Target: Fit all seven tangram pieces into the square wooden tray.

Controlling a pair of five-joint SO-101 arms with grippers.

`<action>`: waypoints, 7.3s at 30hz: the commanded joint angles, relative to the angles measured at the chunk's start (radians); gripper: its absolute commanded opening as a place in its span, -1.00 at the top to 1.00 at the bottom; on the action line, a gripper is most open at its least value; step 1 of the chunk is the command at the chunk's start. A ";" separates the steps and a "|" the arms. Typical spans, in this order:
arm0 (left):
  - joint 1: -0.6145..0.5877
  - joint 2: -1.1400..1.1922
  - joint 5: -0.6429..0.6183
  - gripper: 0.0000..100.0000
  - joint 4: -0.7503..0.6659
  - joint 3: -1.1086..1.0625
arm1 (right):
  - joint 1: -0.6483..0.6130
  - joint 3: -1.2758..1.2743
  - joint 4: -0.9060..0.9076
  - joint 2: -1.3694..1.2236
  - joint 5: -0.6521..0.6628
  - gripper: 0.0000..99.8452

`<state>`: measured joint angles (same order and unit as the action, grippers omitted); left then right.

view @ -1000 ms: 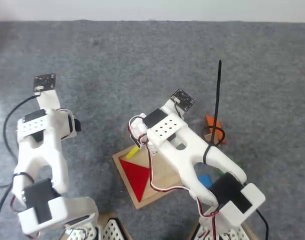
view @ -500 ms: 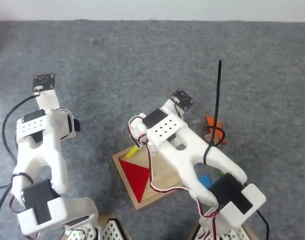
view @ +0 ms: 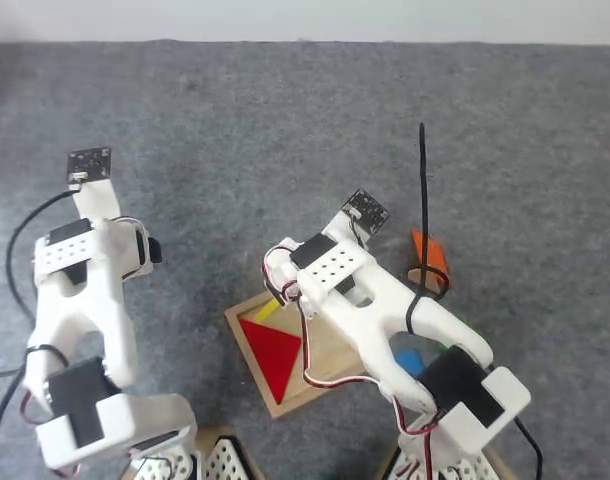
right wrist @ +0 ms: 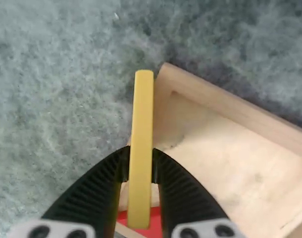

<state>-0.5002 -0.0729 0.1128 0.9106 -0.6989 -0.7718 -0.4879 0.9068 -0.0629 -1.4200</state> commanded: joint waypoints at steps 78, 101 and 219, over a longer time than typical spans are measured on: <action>-0.008 -0.058 -0.012 0.58 -0.035 0.004 | 0.091 -0.218 -0.102 0.305 0.829 0.34; -0.008 -0.055 -0.012 0.58 -0.035 0.004 | -0.068 -0.216 -0.323 0.148 0.829 0.34; 0.161 -1.323 -0.049 0.58 -0.149 -0.756 | 1.004 -1.198 0.348 1.847 1.590 0.34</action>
<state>-0.3376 -1.3863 0.0744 0.7188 -1.5106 0.2225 -1.6694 1.2490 1.7706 0.1573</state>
